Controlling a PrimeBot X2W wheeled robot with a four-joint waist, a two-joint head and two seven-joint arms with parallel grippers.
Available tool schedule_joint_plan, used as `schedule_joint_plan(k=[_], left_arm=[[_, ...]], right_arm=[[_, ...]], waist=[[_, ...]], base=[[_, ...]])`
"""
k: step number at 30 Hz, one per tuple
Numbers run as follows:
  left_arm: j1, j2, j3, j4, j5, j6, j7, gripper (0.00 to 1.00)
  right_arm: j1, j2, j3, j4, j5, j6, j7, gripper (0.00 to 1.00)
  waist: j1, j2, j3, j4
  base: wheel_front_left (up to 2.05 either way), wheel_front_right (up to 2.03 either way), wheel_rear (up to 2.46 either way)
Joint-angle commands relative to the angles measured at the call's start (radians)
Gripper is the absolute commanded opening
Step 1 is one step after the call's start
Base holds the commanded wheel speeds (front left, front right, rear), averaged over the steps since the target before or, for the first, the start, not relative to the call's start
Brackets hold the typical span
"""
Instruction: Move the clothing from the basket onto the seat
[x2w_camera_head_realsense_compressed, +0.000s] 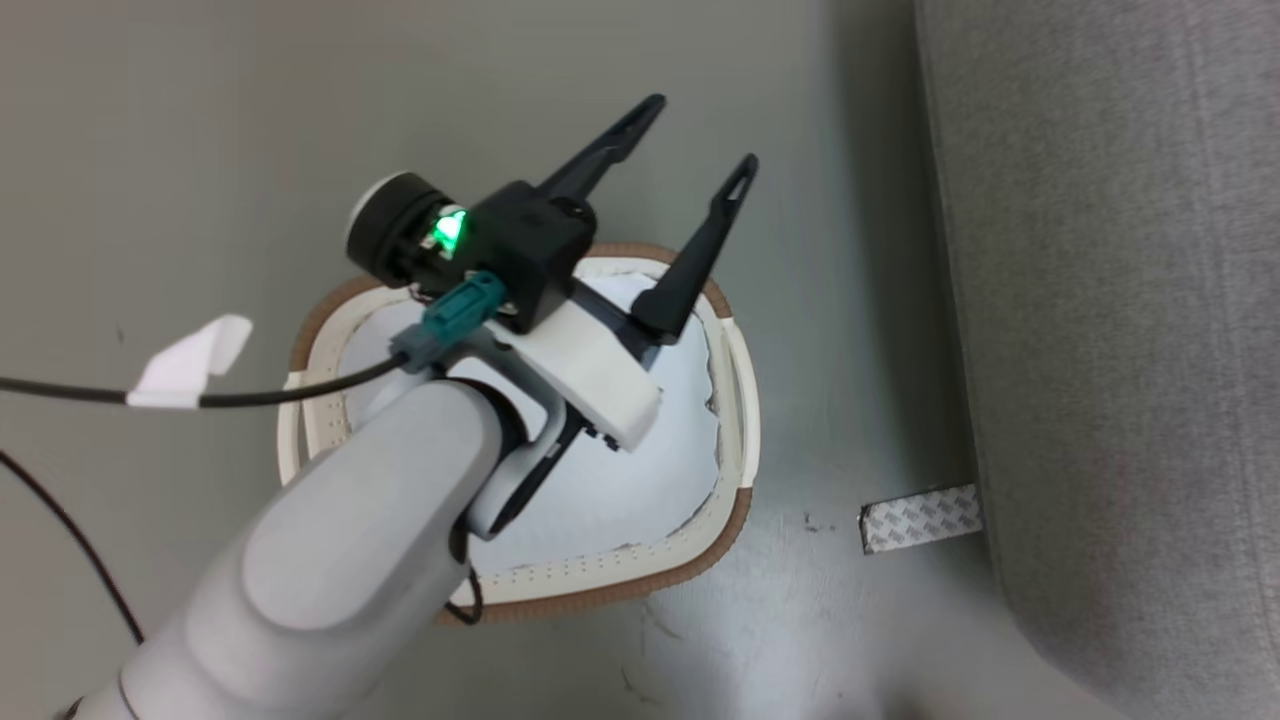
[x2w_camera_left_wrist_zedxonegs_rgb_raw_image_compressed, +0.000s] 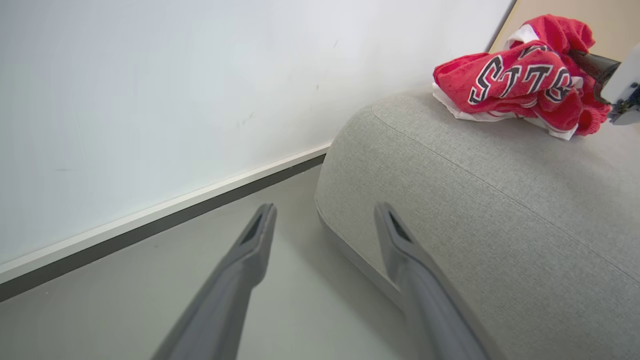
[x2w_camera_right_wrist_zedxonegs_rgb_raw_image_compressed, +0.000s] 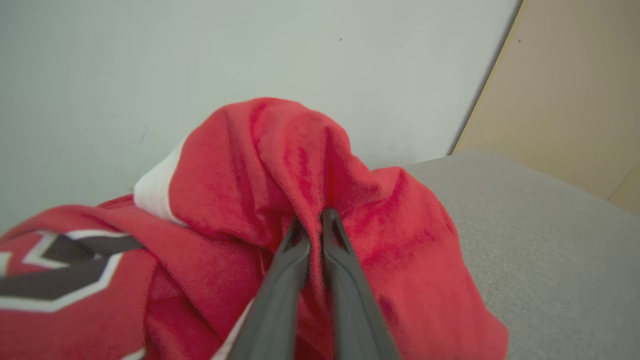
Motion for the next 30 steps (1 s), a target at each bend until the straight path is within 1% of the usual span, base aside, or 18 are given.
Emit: schedule_joint_plan(k=[1, 3, 7, 10, 13, 17, 19, 22, 25, 28, 30], left_arm=[[0.015, 0.010, 0.007, 0.005, 0.009, 0.005, -0.011, 1.00], [0.029, 0.023, 0.022, 0.014, 0.002, 0.018, -0.031, 1.00], [0.085, 0.046, 0.051, 0.045, -0.011, 0.047, -0.088, 1.00], [0.143, 0.063, 0.078, 0.075, -0.033, 0.067, -0.134, 1.00], [0.216, 0.071, 0.098, 0.111, -0.058, 0.088, -0.175, 1.00], [0.322, 0.074, 0.135, 0.148, -0.095, 0.116, -0.212, 1.00], [0.382, 0.075, 0.157, 0.165, -0.115, 0.132, -0.222, 1.00], [0.465, 0.071, 0.195, 0.185, -0.136, 0.145, -0.233, 1.00], [0.543, 0.068, 0.236, 0.193, -0.136, 0.154, -0.236, 1.00], [0.625, 0.058, 0.294, 0.168, -0.109, 0.163, -0.236, 1.00], [0.676, 0.050, 0.338, 0.159, -0.099, 0.160, -0.236, 1.00]], right_arm=[[0.014, 0.015, 0.005, 0.009, 0.011, -0.002, -0.010, 1.00], [0.031, 0.047, 0.029, 0.014, 0.036, -0.002, -0.031, 1.00], [0.113, 0.092, 0.133, -0.027, 0.069, -0.003, -0.055, 1.00], [0.199, 0.129, 0.212, -0.088, 0.113, -0.003, -0.060, 1.00], [0.311, 0.152, 0.280, -0.178, 0.155, -0.003, -0.061, 1.00], [0.461, 0.162, 0.364, -0.277, 0.137, -0.003, -0.061, 1.00], [0.530, 0.167, 0.397, -0.309, 0.127, -0.003, -0.061, 1.00], [0.614, 0.170, 0.433, -0.348, 0.091, -0.003, -0.061, 1.00], [0.682, 0.184, 0.462, -0.373, 0.074, -0.003, -0.061, 1.00], [0.743, 0.197, 0.484, -0.393, 0.090, -0.003, -0.061, 1.00], [0.780, 0.205, 0.504, -0.409, 0.078, -0.003, -0.061, 1.00]], waist=[[-0.0001, 0.0000, -0.016, -0.005], [-0.0001, 0.0000, -0.043, -0.013], [-0.0001, 0.0000, -0.121, -0.026], [-0.0001, 0.0000, -0.196, -0.025], [-0.0001, 0.0000, -0.283, -0.010], [-0.0001, 0.0000, -0.394, 0.024], [-0.0001, 0.0000, -0.442, 0.043], [-0.0001, 0.0000, -0.507, 0.072], [-0.0001, 0.0000, -0.562, 0.096], [-0.0001, 0.0000, -0.603, 0.116], [-0.0001, 0.0000, -0.625, 0.126]], base=[[0.00, 0.00, 0.00], [0.00, 0.00, 0.00], [0.00, 0.00, 0.00], [0.00, 0.00, 0.00], [0.00, 0.00, 0.00], [0.00, 0.00, 0.00], [0.00, 0.00, 0.00], [0.00, 0.00, 0.00], [0.00, 0.00, 0.00], [0.00, 0.00, 0.00], [0.00, 0.00, 0.00]])
